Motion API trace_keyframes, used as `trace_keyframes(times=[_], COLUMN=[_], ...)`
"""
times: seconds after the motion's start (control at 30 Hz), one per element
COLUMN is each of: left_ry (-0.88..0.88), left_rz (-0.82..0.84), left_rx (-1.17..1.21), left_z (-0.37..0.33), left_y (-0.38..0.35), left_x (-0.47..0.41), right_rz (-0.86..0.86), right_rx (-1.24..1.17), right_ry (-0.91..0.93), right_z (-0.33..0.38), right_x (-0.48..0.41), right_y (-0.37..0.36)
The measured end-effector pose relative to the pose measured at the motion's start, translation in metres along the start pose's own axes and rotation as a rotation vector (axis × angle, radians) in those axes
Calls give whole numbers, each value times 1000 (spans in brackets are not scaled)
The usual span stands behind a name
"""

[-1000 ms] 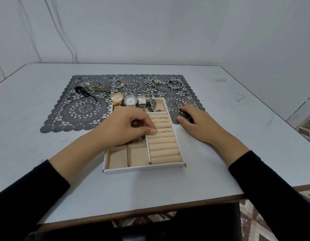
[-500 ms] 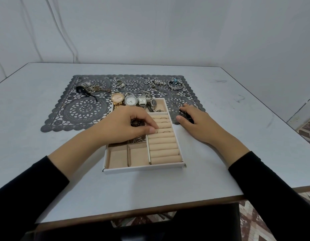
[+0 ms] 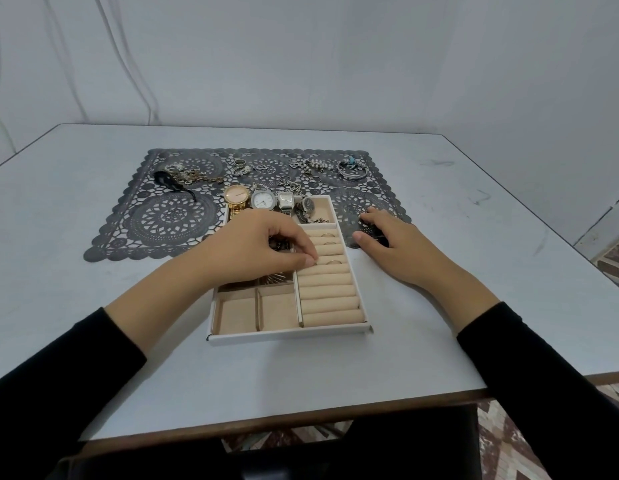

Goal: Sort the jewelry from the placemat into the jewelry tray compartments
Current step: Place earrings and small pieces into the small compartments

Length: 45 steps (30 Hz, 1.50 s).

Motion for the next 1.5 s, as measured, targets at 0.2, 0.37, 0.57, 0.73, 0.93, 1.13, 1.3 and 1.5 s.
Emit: trace_keyframes(times=[0.2, 0.37, 0.57, 0.73, 0.93, 1.13, 1.3, 1.5], left_ry=[29, 45, 19, -47, 99, 221, 154, 70], left_rz=[37, 16, -55, -383, -552, -436, -313, -177], left_rx=[28, -4, 39, -66, -71, -149, -185, -212], left_z=[2, 1, 3, 20, 78, 129, 139, 147], left_y=[3, 2, 5, 33, 74, 92, 92, 82], left_x=[0, -1, 2, -4, -16, -37, -66, -103], right_rz=[10, 7, -54, -165, -196, -198, -191, -161], right_rx=[-11, -16, -57, -139, -180, -199, -182, -126], right_ry=[-4, -5, -25, -54, 29, 56, 74, 48], right_z=[0, -1, -3, 0, 17, 25, 28, 27], right_x=[1, 0, -2, -12, -45, -92, -126, -152], right_y=[0, -1, 2, 6, 2, -6, -15, -20])
Point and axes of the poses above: each hand's wrist, its own x-axis away from the middle knuckle, its own y-axis out of the back of the hand, z = x × y, the point moved 5 cm from there along -x, towards the middle knuckle, and after that the axes turned 6 degrees about -y, right-handed, at the moved point
